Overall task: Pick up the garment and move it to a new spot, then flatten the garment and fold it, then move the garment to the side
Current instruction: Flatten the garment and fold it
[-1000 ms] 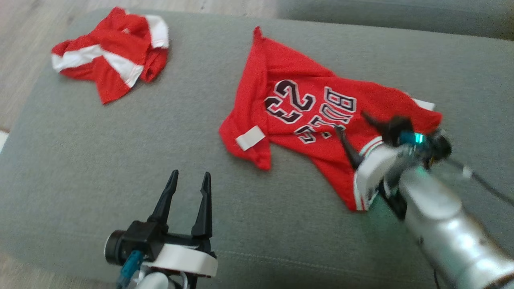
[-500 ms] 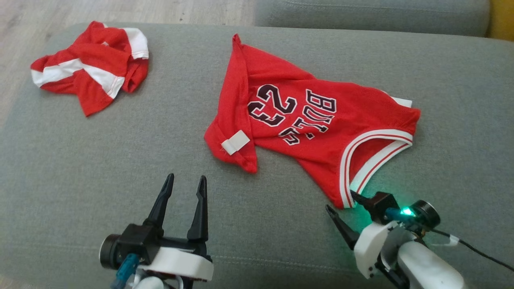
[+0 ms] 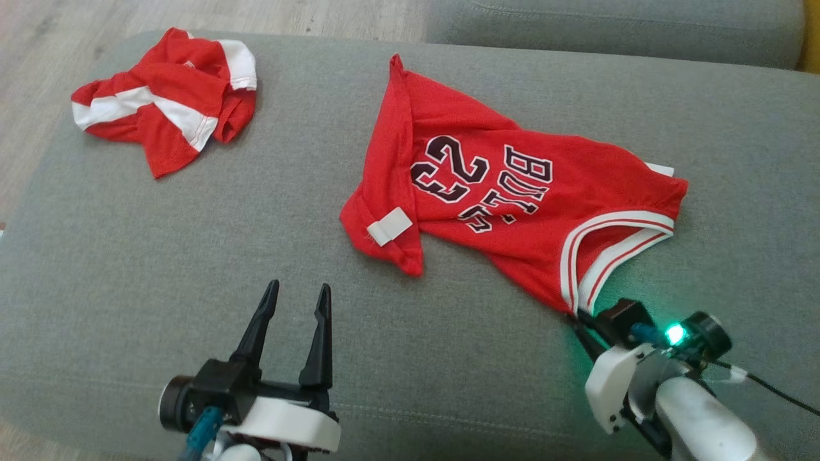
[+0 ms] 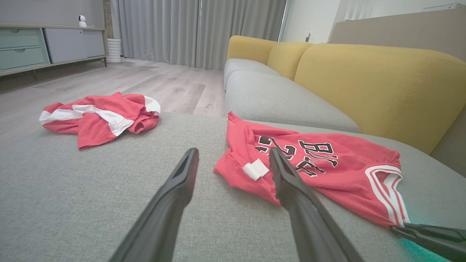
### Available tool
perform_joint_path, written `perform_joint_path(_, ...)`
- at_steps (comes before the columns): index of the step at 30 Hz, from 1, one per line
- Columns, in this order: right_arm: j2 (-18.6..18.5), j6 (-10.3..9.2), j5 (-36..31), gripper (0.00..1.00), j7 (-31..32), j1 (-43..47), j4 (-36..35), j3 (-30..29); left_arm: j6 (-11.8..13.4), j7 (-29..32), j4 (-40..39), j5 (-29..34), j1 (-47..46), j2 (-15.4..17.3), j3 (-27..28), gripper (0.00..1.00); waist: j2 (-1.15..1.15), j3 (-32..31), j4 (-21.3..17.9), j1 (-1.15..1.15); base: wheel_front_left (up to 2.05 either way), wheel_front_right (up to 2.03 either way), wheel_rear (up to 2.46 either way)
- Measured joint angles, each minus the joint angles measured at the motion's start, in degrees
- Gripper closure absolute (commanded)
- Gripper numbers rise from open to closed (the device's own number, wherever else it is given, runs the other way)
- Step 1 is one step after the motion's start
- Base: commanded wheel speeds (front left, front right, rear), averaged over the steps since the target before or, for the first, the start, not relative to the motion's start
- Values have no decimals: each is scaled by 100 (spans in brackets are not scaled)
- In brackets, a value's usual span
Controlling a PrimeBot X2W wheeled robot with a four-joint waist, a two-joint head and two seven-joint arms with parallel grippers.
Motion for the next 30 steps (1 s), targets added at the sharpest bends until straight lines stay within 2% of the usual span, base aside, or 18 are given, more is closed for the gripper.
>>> perform_joint_path(5, -7, 0, -44, 100, -194, -14, -412, -380, 46, 0, 0, -56, 130, 13, -10, 0, 0, -100, -96, 0, 0, 0, 0)
perform_joint_path(10, -174, 0, -134, 100, -132, 79, -1518, -764, 102, 0, -14, -60, 243, 35, -10, 0, 0, -219, -259, 0, 0, 0, 0)
perform_joint_path(16, -498, 0, -199, 100, 561, 823, -3277, -1250, 151, -1, -71, -110, 354, 65, -10, 0, 0, -350, -448, -1, 0, 0, 0)
perform_joint_path(21, -689, 0, -268, 100, 1335, 1389, -4379, -1729, 146, 0, -138, -110, 352, 59, -48, 0, 0, -338, -351, -1, 0, 0, 0)
perform_joint_path(26, -805, 0, -281, 100, 1642, 1297, -4545, -1884, 134, -3, -134, -109, 308, 47, -65, 0, 0, -235, -127, 0, 0, 0, 0)
perform_joint_path(30, -967, 0, -216, 100, 1790, 604, -3965, -1706, 62, -10, -118, -108, 162, -10, -80, 0, 0, -94, 174, 0, 0, 0, 0)
